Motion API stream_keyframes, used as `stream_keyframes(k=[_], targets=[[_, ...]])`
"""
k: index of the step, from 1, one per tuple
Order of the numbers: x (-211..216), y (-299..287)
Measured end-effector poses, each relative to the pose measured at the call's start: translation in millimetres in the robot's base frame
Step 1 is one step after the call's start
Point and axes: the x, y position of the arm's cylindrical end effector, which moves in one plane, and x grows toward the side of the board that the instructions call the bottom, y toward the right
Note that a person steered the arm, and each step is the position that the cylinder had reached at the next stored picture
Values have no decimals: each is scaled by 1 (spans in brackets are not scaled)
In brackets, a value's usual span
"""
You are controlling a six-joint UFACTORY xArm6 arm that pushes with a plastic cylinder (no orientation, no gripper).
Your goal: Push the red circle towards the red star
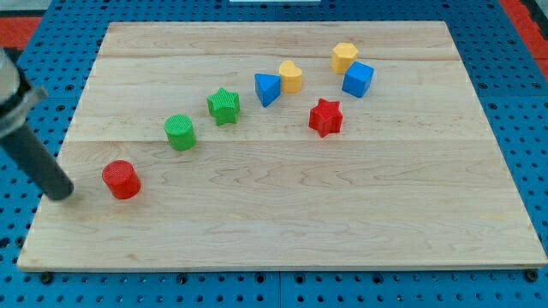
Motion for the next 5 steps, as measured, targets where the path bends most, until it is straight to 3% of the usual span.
stream_keyframes(k=[1,2,3,4,5], targets=[[-12,112],[1,199],[15,99],[72,131],[24,248]])
